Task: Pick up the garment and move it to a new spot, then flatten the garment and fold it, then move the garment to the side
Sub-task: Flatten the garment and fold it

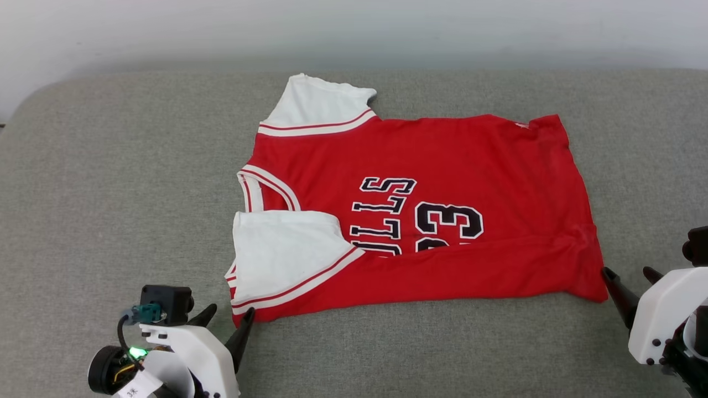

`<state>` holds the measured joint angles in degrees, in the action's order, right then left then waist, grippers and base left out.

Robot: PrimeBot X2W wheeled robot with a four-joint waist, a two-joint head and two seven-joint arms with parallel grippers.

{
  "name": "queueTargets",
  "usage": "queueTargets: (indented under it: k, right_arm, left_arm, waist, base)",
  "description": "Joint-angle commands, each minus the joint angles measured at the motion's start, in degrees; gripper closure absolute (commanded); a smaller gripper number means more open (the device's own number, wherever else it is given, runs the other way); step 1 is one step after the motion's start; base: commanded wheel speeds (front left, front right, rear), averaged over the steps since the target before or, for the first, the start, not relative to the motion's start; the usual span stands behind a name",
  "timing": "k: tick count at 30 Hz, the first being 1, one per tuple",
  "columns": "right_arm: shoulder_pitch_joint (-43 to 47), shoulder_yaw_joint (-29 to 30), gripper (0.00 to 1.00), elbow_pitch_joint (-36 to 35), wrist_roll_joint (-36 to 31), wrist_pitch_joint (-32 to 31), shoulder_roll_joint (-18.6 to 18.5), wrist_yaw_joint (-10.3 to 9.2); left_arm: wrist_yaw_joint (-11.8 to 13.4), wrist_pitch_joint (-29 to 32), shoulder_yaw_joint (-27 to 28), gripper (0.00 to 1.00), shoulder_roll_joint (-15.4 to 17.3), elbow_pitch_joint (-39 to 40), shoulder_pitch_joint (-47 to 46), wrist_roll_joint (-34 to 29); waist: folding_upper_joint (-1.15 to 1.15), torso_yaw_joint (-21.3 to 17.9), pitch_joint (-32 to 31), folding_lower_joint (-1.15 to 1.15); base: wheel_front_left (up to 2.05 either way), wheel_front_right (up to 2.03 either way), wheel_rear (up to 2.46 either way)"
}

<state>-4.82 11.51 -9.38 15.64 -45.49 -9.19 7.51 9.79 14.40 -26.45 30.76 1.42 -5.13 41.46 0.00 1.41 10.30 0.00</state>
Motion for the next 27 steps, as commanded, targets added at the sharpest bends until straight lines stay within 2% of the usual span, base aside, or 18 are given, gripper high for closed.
queueTargets:
  k: [1, 6, 13, 14, 15, 16, 18, 22, 27]
  right_arm:
    - [-0.14, -0.23, 0.0, -0.64, 0.12, 0.1, 0.25, -0.05]
    - [-1.08, -0.58, 0.0, -0.79, 0.65, 0.67, -0.33, -0.05]
    - [-1.61, -0.94, 0.0, -0.53, 1.27, 1.24, -0.97, -0.05]
    - [-1.67, -0.95, 0.0, -0.44, 1.26, 1.4, -1.08, -0.05]
    - [-1.67, -0.99, 0.0, -0.34, 1.29, 1.54, -1.24, -0.05]
    - [-1.68, -1.06, 0.0, -0.24, 1.35, 1.67, -1.33, -0.05]
    - [-1.72, -1.1, 0.0, 0.0, 1.47, 1.96, -1.69, -0.05]
    - [-1.18, -1.77, 0.0, 0.91, 0.98, 2.14, -3.06, -0.05]
    - [-0.77, -2.53, 0.0, 3.1, 2.18, 2.17, -3.41, -0.05]
  left_arm:
    - [0.66, -0.2, 0.07, 0.0, -0.08, -1.27, -1.29, -0.56]
    - [0.92, -1.21, 0.15, 0.0, -1.13, -5.57, -2.83, -0.97]
    - [-0.48, 0.59, -1.89, 0.0, -2.04, -11.6, -3.54, -0.73]
    - [-0.81, 1.41, -2.52, 0.05, -2.23, -12.79, -3.35, -0.47]
    - [-1.33, 2.43, -3.31, 0.65, -2.41, -14.0, -3.04, -0.2]
    - [-2.02, 3.63, -4.21, 1.0, -2.59, -15.1, -2.57, 0.13]
    - [-3.11, 4.65, -5.25, 1.0, -3.06, -16.43, -1.9, 0.66]
    - [-3.74, 0.6, -4.68, 1.0, -3.35, -16.65, -2.93, -0.34]
    - [-5.11, -4.3, -3.05, 1.0, -3.44, -13.09, -4.54, -0.47]
  waist:
    - [0.0, -0.55, 1.16, 0.0]
    - [0.0, -1.41, 2.9, 0.0]
    - [0.0, -2.15, 4.21, 0.0]
    - [0.0, -2.21, 4.31, 0.0]
    - [0.0, -2.25, 4.33, 0.0]
    - [0.0, -2.27, 4.27, 0.0]
    - [0.0, -2.13, 3.96, 0.0]
    - [0.0, -1.33, 2.62, 0.0]
    - [0.0, -0.03, 0.99, 0.0]
  base:
    - [0.0, 0.0, 0.0]
    - [0.0, 0.0, 0.0]
    - [0.0, 0.0, 0.0]
    - [0.0, 0.0, 0.0]
    - [0.0, 0.0, 0.0]
    - [0.0, 0.0, 0.0]
    - [0.0, 0.0, 0.0]
    - [0.0, 0.0, 0.0]
    - [0.0, 0.0, 0.0]
